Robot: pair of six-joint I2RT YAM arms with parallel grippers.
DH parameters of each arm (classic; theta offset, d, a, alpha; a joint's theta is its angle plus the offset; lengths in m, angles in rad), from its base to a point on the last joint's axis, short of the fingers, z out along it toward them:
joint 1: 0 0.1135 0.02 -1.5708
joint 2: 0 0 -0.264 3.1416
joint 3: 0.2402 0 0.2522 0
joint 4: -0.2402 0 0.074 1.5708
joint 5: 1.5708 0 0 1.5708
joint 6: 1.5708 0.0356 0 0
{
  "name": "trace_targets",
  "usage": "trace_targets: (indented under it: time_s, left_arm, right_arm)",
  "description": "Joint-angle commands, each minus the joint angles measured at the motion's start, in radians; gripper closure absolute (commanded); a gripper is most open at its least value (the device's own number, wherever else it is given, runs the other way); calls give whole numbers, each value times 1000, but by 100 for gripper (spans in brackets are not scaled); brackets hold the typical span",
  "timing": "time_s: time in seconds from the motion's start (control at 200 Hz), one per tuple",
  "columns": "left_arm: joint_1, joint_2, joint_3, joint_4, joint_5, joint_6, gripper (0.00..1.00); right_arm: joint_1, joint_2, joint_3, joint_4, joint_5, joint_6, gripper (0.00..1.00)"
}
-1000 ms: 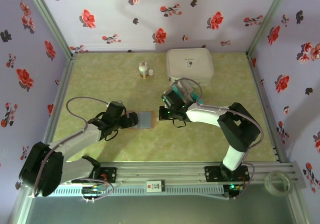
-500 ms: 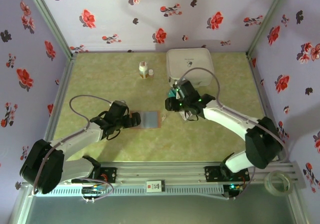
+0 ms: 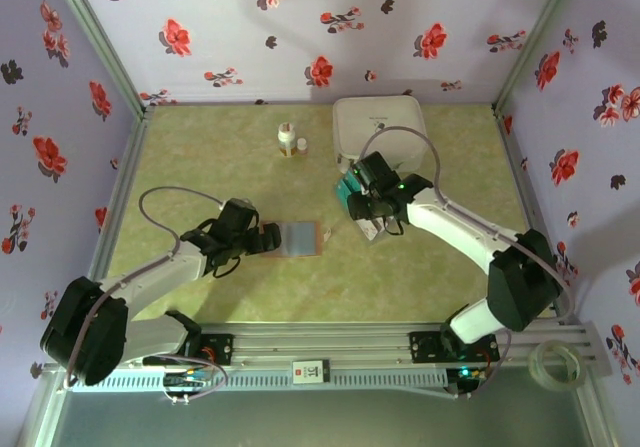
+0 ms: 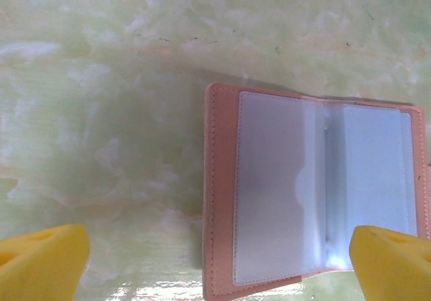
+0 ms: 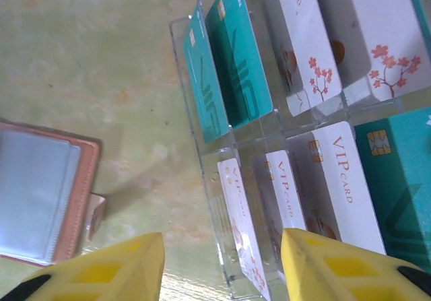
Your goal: Put the credit cards into the card holder
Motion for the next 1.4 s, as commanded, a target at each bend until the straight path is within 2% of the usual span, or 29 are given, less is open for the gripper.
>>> trace_targets:
  time_s: [0.0,0.35,0.715,1.175,1.395]
  left_arm:
    - [-9,17,31,-28,-27,29,0]
    - [-9,34,33,-22,-28,25,0]
    - [-9,46,27,-10,-28,18,0]
    - [-9,59,23,1,-28,13,0]
    - [-9,60,21,2,-28,10,0]
  right_arm:
    - [-1,52,53,-30,12,-39,53]
    - [-1,271,240,-50,-10,-77,63]
    - [-1,425,382,-84,81,-121,65]
    - [12,507,429,-101,125,-159,66]
    - [18,508,440,-106,115,-159,72]
